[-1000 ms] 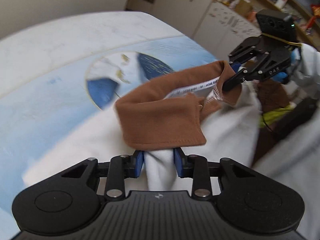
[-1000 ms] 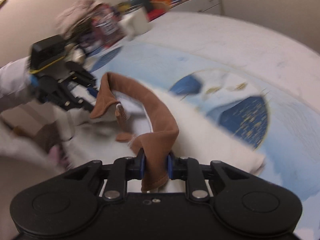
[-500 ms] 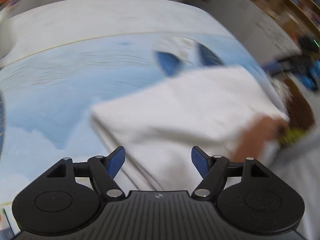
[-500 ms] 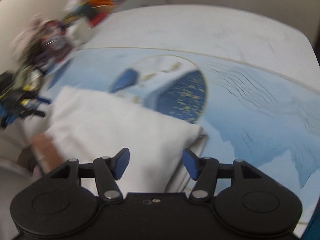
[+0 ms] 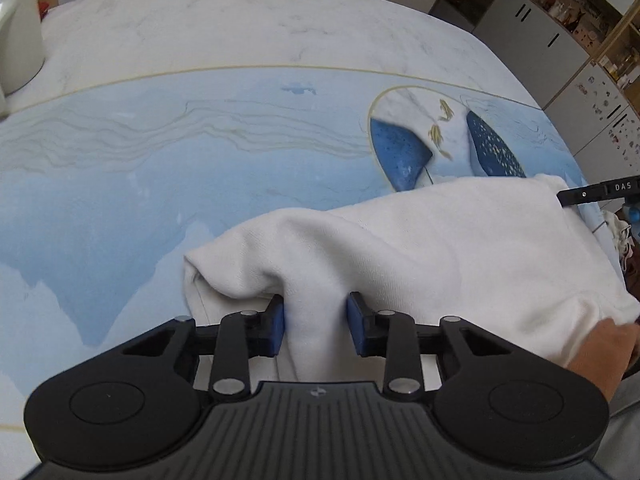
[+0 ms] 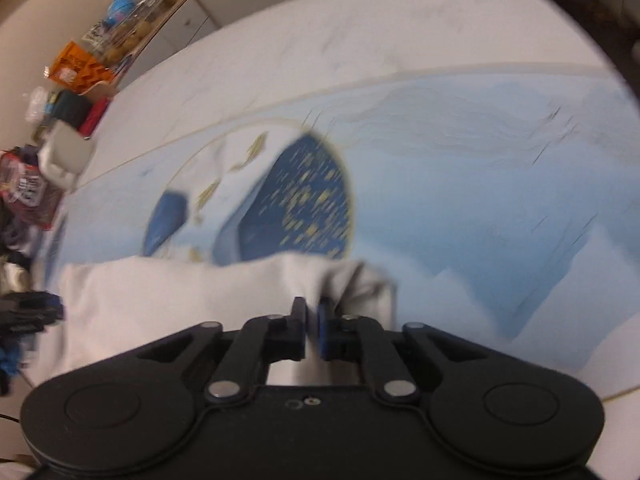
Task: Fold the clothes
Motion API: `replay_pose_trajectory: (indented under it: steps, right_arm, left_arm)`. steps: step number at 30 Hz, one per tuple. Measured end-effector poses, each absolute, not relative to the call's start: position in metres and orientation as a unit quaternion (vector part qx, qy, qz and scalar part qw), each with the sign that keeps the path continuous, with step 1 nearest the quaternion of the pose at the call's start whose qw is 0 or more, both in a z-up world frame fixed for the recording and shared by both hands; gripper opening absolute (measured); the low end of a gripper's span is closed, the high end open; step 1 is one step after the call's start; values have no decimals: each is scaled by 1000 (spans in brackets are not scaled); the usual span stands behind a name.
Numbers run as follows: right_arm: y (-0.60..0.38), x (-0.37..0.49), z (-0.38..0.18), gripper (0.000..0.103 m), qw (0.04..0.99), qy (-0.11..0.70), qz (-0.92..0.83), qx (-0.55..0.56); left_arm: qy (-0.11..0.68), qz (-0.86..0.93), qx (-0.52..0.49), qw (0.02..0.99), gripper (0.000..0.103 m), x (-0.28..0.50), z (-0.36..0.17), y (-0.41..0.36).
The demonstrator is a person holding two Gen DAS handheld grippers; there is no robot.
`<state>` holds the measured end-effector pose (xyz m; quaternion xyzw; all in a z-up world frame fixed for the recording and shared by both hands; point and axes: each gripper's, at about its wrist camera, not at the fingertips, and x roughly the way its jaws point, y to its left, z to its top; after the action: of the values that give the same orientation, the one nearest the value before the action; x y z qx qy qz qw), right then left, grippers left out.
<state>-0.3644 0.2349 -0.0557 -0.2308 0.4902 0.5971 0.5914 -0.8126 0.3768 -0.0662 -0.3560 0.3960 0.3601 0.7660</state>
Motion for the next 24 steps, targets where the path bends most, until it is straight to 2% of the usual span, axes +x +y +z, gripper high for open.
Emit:
replay_pose_trajectory:
  steps: [3, 4, 5, 6, 10, 11, 12, 15, 18, 20, 24]
  right_arm:
    - [250, -343, -43, 59, 623, 457, 588, -240]
    - [257, -338, -40, 64, 627, 447, 589, -245]
    - [263, -331, -38, 64, 634, 439, 586, -250]
    - [270, -326, -37, 59, 641, 430, 582, -255]
    - [293, -300, -32, 62, 673, 398, 566, -262]
    - [297, -293, -32, 77, 681, 395, 560, -259]
    - [300, -288, -33, 103, 683, 398, 554, -262]
    - [300, -287, -34, 103, 665, 401, 560, -289]
    - [288, -300, -21, 103, 623, 399, 602, -301]
    - [280, -317, -10, 103, 599, 383, 629, -314]
    - [267, -361, 11, 103, 541, 355, 692, -322]
  left_arm:
    - [390, 363, -337, 776, 23, -788, -60, 403]
    - [387, 364, -332, 779, 22, -778, -59, 414]
    - [386, 366, -326, 782, 22, -766, -58, 423]
    - [385, 367, -320, 784, 22, -755, -57, 432]
    - [384, 367, -299, 793, 21, -716, -55, 460]
    - [384, 366, -300, 793, 21, -710, -56, 465]
    - [385, 364, -301, 793, 21, -705, -56, 471]
    - [392, 356, -302, 793, 23, -701, -53, 474]
    - [406, 335, -272, 806, 34, -708, -38, 462]
    - [405, 321, -255, 817, 54, -714, -23, 451]
    - [380, 275, -239, 850, 55, -714, 12, 428]
